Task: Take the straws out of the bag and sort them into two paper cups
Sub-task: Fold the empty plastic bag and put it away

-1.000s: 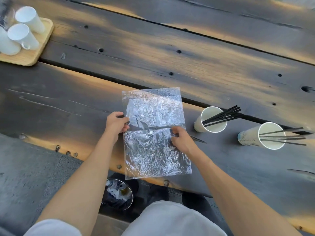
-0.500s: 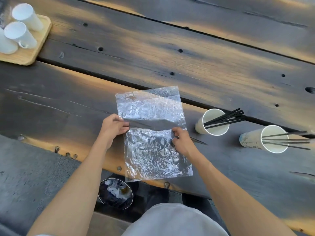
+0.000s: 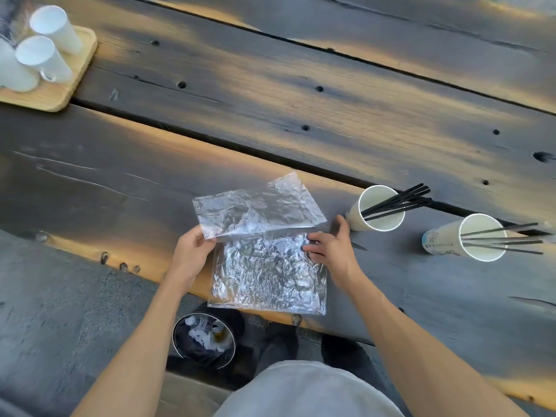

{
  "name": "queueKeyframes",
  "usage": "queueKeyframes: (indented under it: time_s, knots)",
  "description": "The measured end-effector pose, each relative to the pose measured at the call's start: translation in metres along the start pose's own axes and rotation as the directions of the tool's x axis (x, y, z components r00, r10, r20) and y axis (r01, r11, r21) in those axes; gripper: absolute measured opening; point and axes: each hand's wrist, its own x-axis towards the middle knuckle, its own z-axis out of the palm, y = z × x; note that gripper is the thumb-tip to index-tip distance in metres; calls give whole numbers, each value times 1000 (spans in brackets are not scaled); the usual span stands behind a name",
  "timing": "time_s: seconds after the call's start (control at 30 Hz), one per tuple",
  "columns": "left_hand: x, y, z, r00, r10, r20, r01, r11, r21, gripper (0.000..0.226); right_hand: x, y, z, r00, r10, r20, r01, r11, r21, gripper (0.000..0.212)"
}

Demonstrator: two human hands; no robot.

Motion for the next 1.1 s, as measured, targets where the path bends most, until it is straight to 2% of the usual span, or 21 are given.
queueKeyframes:
  time_s: [0.07,0.2,0.27,0.4,0.47,0.53,0.6,0.7,0.77,0.87,0.93,1.0,1.03,1.1]
  knots:
    - [-5,-8,-4,1000,1,4,-1,1000,7,31,2,-9,1,997,56,51,-59,997,46,65]
    - [-8,-16,-11,1000,-16,5,16,1000,-26,32,10,-30,5,966,179,185,-185,983,18,44]
    - [-9,-17,-13,1000,-10,-3,9,997,-71,31,10,-36,7,957,194,214,-197,980,-10,38]
    - [-10,-21,-14,1000,-23,-1,23,993,-118,30,5,-30,2,951,201,234,-200,979,-28,50]
    - [-10,-25,-14,1000,-31,-5,30,992,-120,35,-1,-22,-3,955,197,221,-201,980,-5,59]
    - [-9,-29,-14,1000,-24,-8,22,989,-144,50,-4,-16,-7,965,185,185,-188,982,0,67]
    - [-10,-33,-15,1000,-26,11,27,984,-175,52,-6,-13,-9,971,184,153,-183,983,-19,70]
    - [-16,-32,-14,999,-26,41,37,956,-290,35,-7,-10,-11,980,163,111,-158,986,-50,53]
    - [-21,-32,-14,997,-60,47,74,894,-443,25,-7,-8,-11,987,131,96,-125,990,-68,41]
    - [-26,-32,-16,990,-138,8,114,786,-608,23,-6,-4,-12,989,110,99,-101,991,-92,39]
    - [-31,-32,-16,979,-203,-13,147,750,-644,12,-7,-2,-14,988,107,108,-99,992,-74,27]
    - [-37,-31,-15,968,-250,-4,188,737,-649,13,-10,-1,-17,989,89,115,-88,996,-9,10]
    - [-40,-30,-14,963,-269,8,212,741,-637,19,-13,0,-18,991,74,113,-78,996,32,8]
    - [-47,-28,-12,954,-297,37,261,765,-589,33,-21,2,-20,993,53,108,-63,994,88,22]
